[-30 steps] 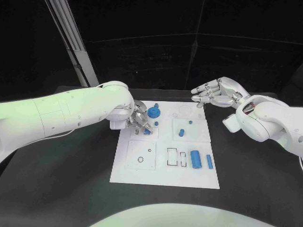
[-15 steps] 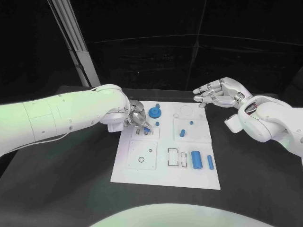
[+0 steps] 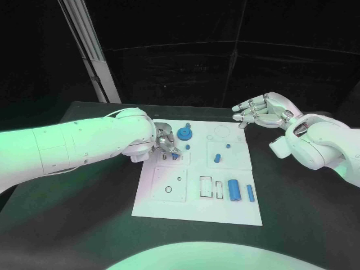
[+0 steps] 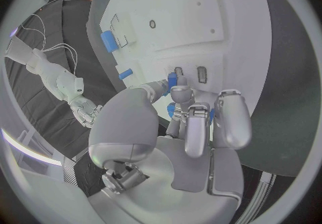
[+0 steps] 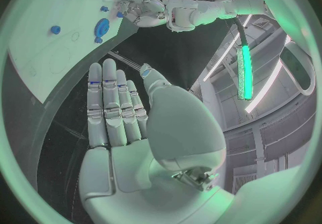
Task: Assemble the parts on the task board
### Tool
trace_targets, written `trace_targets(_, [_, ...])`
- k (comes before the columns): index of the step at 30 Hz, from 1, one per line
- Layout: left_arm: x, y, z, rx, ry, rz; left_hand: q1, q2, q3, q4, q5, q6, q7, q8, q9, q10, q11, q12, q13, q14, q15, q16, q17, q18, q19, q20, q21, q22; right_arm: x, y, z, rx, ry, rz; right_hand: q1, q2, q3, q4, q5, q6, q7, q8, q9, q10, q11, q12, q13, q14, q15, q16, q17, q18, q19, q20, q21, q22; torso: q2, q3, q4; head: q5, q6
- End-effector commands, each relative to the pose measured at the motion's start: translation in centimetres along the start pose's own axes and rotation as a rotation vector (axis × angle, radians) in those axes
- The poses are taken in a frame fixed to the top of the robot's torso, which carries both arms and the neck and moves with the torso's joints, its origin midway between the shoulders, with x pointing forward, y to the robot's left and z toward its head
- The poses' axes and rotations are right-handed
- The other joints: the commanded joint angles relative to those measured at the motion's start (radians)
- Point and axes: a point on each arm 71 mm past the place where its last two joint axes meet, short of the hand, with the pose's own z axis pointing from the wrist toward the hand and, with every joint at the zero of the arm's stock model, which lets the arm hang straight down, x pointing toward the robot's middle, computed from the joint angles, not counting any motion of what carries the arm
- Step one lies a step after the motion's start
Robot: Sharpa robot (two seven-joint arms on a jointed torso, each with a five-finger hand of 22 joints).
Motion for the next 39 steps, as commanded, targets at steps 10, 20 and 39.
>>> trace_targets(10, [0.31, 0.89, -0.42, -0.041, 0.005, 0.056, -0.015, 0.002, 0.174, -0.156, 0.003, 0.002, -0.006, 0.011, 0.006, 0.006, -0.003, -0.001, -0.003, 0.107, -0.001, 0.003, 0.263, -0.01, 0.006, 0.001, 0.001, 0.003, -0.15, 0.04, 0.02, -0.005, 0.003, 0.003, -0.009, -0.003, 0.0, 0.005, 0.005, -0.006, -0.001, -0.003, -0.001, -0.007, 0.003, -0.002, -0.001, -0.005, 0.005, -0.005, -0.001, 0.003, 0.0, 0.004, -0.007, -0.002, 0.001, -0.0006, 0.002, -0.004, 0.0])
trace_targets(20, [0.48, 1.13, -0.49, -0.057, 0.028, 0.07, -0.021, -0.002, 0.183, -0.158, 0.003, 0.002, -0.007, 0.015, 0.009, 0.006, -0.004, -0.002, -0.005, 0.107, -0.002, 0.003, 0.263, -0.011, 0.007, 0.0, 0.003, 0.006, -0.11, 0.01, 0.1, -0.005, 0.004, 0.003, -0.009, -0.003, 0.0, 0.005, 0.005, -0.006, -0.001, -0.003, -0.001, -0.007, 0.003, -0.002, -0.002, -0.005, 0.005, -0.005, -0.001, 0.003, 0.0, 0.004, -0.008, -0.002, 0.003, -0.0008, 0.0006, 0.0, 0.001])
trace_targets(39, [0.39, 0.75, -0.06, -0.053, 0.036, 0.075, -0.115, -0.025, 0.145, -0.111, -0.004, 0.018, -0.021, 0.036, 0.021, 0.023, -0.014, 0.015, 0.007, 0.107, -0.009, 0.003, 0.263, -0.012, 0.01, -0.006, 0.005, 0.014, 0.04, 0.08, 0.21, -0.008, 0.008, 0.005, -0.01, -0.002, 0.001, 0.006, 0.006, -0.006, -0.001, -0.003, 0.0, -0.007, 0.003, -0.002, -0.002, -0.005, 0.005, -0.006, -0.001, 0.004, 0.0, 0.004, -0.009, -0.002, 0.004, 0.0012, 0.0004, -0.001, -0.001])
